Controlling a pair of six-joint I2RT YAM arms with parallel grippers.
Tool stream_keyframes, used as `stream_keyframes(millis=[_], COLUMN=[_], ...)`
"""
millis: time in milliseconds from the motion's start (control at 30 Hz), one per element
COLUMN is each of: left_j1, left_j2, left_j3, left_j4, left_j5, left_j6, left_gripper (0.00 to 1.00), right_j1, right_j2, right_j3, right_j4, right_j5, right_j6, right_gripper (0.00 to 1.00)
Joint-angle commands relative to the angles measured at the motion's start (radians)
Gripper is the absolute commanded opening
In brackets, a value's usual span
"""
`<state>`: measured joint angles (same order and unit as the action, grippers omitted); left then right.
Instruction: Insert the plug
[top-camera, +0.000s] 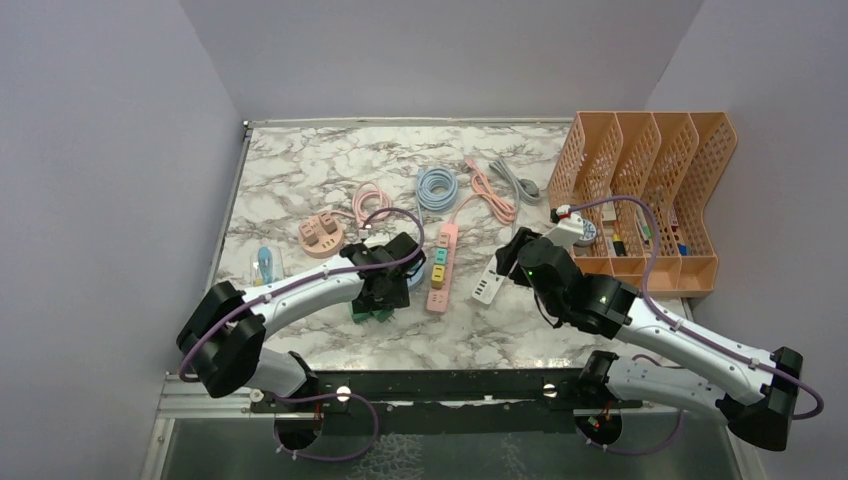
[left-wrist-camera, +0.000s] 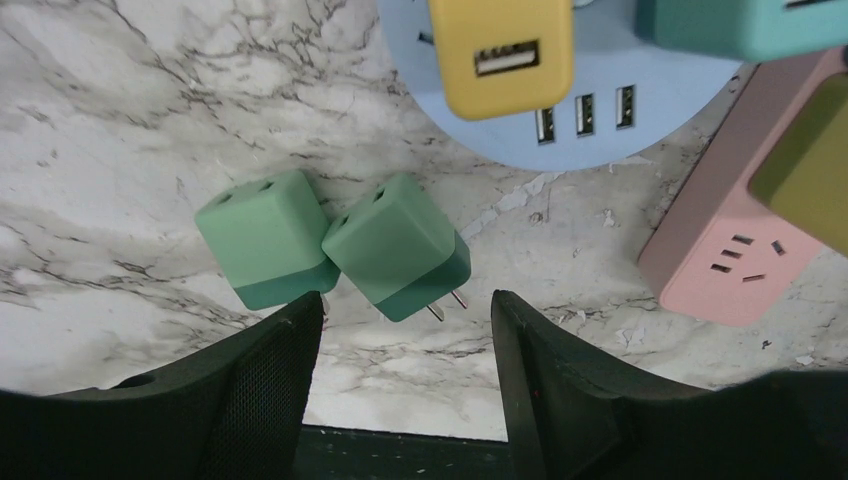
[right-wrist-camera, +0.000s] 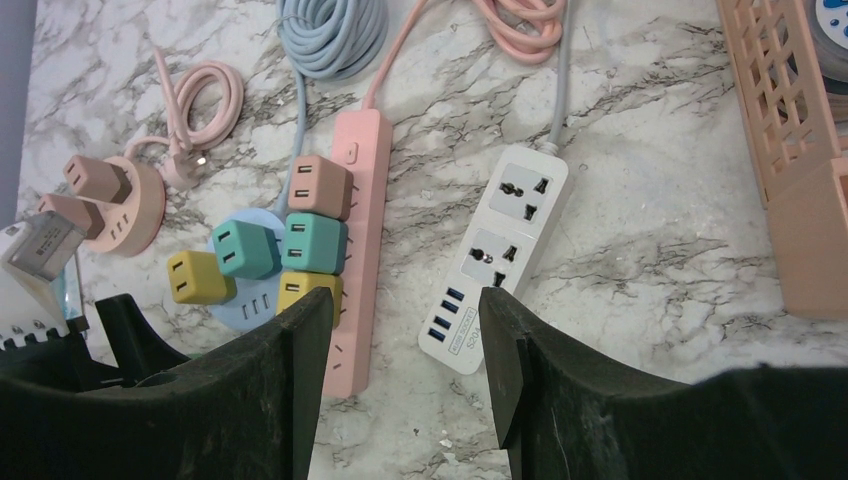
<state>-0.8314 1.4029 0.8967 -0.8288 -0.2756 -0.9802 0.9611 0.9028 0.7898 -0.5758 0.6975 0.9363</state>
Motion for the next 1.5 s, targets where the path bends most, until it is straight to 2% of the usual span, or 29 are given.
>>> stream_keyframes(millis=[0, 167, 433, 633, 900, 1000, 1100, 1333, 1467], left_j1=[0.0, 0.0, 0.016, 0.026, 0.026, 0.026, 0.027, 0.03, 0.032], left_j2=[-0.074, -0.081, 0.0, 0.064, 0.038, -0.012, -0.088, -0.232, -0.28], left_j3=[-0.063, -0.104, -0.097, -0.088, 0.004, 0.063, 0.098, 0.14, 0.152], left_j4=[0.083, 0.12, 0.125, 0.126, 0.129, 0.128, 0.129, 0.135, 0.203], left_j5=[0.06, 0.051, -0.019, -0.102, -0.09, -0.054, -0.027, 0.003, 0.037], left_j6=[-0.144, -0.21, -0.227, -0.246, -0.178, -0.143, -0.178, -0.289, -0.34], left_gripper=[0.71, 0.65, 0.67, 0.54, 0.32, 0.3, 0.3, 0.3, 0.3], right_j1=[0.004, 0.004, 0.005, 0.005, 0.005, 0.005, 0.005, 0.005, 0.004], right_j2=[0.001, 0.002, -0.009, -0.013, -0.013, -0.018, -0.021, -0.016, 0.027], right_j3=[0.009, 0.01, 0.008, 0.01, 0.004, -0.046, -0.112, -0.21, -0.209], right_j4=[0.026, 0.027, 0.021, 0.021, 0.063, 0.201, 0.37, 0.736, 0.86], right_j5=[-0.006, -0.007, -0.006, -0.001, -0.02, -0.123, -0.31, -0.72, -0.82], right_j6=[-0.011, -0.008, -0.008, -0.013, -0.071, -0.223, -0.352, -0.463, -0.487], right_gripper=[0.55, 0.55, 0.55, 0.55, 0.55, 0.55, 0.56, 0.61, 0.66])
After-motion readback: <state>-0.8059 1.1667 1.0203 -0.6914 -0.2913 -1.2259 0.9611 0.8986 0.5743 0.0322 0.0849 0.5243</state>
